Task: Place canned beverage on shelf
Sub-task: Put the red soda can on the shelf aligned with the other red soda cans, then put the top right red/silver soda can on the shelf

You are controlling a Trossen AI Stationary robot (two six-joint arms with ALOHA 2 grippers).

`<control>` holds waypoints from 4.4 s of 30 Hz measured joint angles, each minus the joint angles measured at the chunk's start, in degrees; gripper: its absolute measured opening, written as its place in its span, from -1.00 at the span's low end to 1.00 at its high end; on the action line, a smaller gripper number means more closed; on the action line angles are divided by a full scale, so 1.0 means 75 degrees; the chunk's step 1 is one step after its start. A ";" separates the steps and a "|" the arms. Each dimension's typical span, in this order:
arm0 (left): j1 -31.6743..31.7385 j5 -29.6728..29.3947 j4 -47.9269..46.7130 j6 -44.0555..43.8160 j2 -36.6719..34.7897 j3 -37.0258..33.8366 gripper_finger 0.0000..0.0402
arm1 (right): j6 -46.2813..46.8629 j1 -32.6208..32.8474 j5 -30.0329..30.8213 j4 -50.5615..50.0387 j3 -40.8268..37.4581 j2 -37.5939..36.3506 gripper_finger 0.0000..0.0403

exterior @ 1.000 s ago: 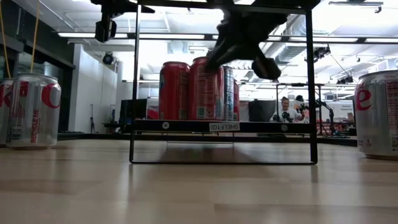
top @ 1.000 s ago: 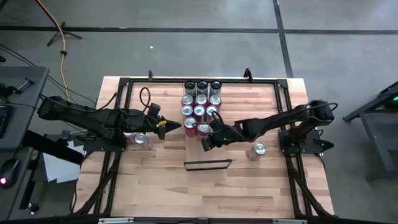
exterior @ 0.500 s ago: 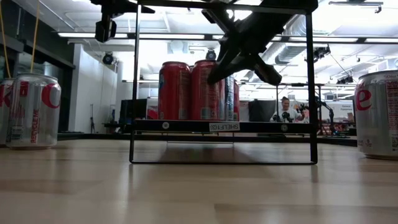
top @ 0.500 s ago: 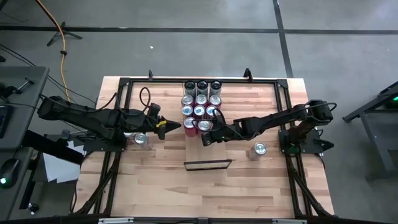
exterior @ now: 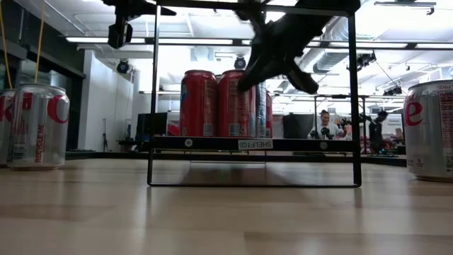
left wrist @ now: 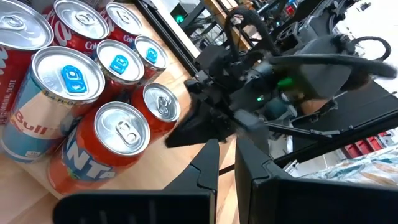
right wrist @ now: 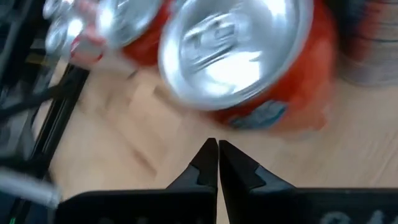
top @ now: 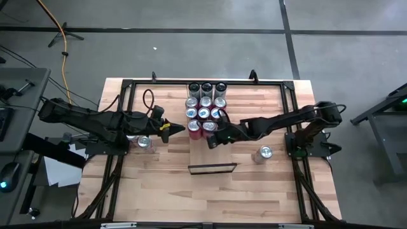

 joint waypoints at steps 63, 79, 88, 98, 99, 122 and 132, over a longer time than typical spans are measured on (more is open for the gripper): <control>0.0073 -0.0168 0.3295 0.3589 0.0504 -0.0714 -1.00 | -0.3694 0.1435 0.0102 -0.3612 -0.0003 -0.4482 0.20; 0.0111 -0.0167 0.3295 0.3519 0.0504 -0.0708 -1.00 | -0.0942 0.1524 -0.1095 -0.8115 -0.0003 -0.4482 0.81; 0.0111 -0.0168 0.3292 0.3517 0.0504 -0.0708 -1.00 | 0.1441 0.1524 -0.1002 -0.8233 -0.0003 -0.4208 0.81; 0.0111 -0.0167 0.3230 0.3520 0.0504 -0.0708 -1.00 | 0.1714 0.1524 -0.1284 -0.8361 -0.0003 -0.2645 0.81; 0.0111 -0.0165 0.3218 0.3520 0.0504 -0.0708 -1.00 | 0.1687 0.1524 -0.1374 -0.8357 -0.0003 -0.2496 0.81; 0.0111 -0.0162 0.3039 0.3514 0.0504 -0.0705 -1.00 | 0.0276 0.1655 -0.1488 -0.8325 -0.0003 -0.0923 0.57; 0.0111 -0.0162 0.3041 0.3511 0.0504 -0.0705 -1.00 | -0.0216 0.1759 -0.1579 -0.8208 -0.0003 -0.1201 0.39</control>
